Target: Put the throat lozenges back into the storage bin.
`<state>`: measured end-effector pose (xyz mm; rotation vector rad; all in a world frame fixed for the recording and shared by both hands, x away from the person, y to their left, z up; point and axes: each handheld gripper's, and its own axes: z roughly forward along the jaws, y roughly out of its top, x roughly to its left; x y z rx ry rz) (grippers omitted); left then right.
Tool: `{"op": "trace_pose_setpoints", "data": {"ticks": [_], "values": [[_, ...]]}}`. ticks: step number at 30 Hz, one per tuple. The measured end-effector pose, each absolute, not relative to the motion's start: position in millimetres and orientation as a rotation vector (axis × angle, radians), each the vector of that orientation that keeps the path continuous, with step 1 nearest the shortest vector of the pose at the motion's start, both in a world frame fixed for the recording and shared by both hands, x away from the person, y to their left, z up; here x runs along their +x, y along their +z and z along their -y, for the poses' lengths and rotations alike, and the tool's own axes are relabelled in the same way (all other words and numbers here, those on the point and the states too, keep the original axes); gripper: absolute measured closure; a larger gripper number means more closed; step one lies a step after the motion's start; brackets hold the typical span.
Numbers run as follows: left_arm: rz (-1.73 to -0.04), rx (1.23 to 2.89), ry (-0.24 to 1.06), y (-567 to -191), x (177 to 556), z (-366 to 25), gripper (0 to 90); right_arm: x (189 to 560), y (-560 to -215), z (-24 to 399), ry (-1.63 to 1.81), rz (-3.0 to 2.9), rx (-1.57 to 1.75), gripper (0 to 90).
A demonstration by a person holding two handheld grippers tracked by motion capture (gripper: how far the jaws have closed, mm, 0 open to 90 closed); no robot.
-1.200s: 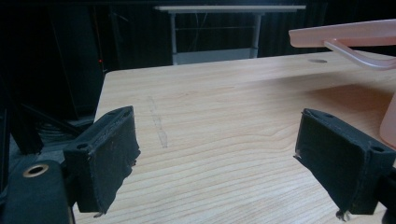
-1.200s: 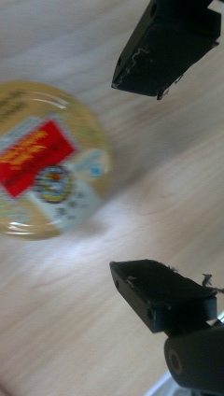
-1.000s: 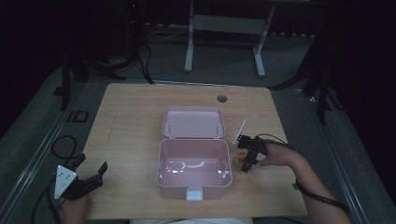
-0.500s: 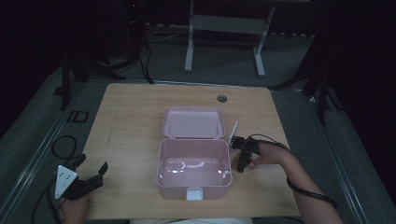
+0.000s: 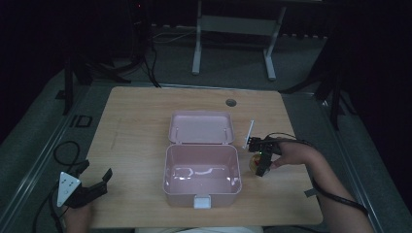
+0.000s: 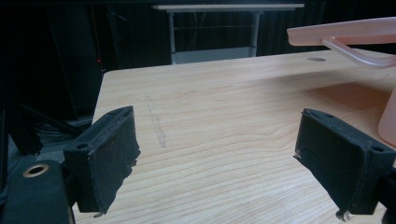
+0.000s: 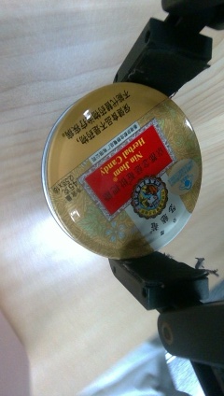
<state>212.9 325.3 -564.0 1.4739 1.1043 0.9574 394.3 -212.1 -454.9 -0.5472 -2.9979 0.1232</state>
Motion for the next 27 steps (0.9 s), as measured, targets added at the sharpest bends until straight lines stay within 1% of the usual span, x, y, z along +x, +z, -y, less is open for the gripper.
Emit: {"op": "trace_pose_setpoints", "data": {"ticks": [7, 13, 14, 16, 20, 27], "values": [[-1.104, 1.475, 0.960, -564.0, 212.9, -325.0, 13.5, 382.7, -407.2, 215.1, 0.123, 3.036, -0.456, 20.3], [-1.106, 1.477, 0.960, -563.9, 213.0, -324.8, 13.6, 374.8, -354.6, 213.9, 0.109, 3.091, -0.431, 20.3], [-1.106, 1.477, 0.960, -563.9, 213.0, -324.8, 13.6, 374.8, -354.6, 213.9, 0.109, 3.091, -0.431, 20.3], [-1.105, 1.476, 0.960, -563.9, 213.0, -325.0, 13.5, 370.3, -333.0, 210.6, 0.085, 3.119, -0.430, 20.3], [-1.104, 1.475, 0.961, -564.0, 212.9, -325.1, 13.5, 365.9, -324.8, 204.0, 0.073, 3.125, -0.402, 20.3], [-1.104, 1.477, 0.961, -563.9, 213.0, -324.8, 13.5, 363.7, -332.9, 189.6, 0.083, 3.095, -0.369, 20.3]]}}
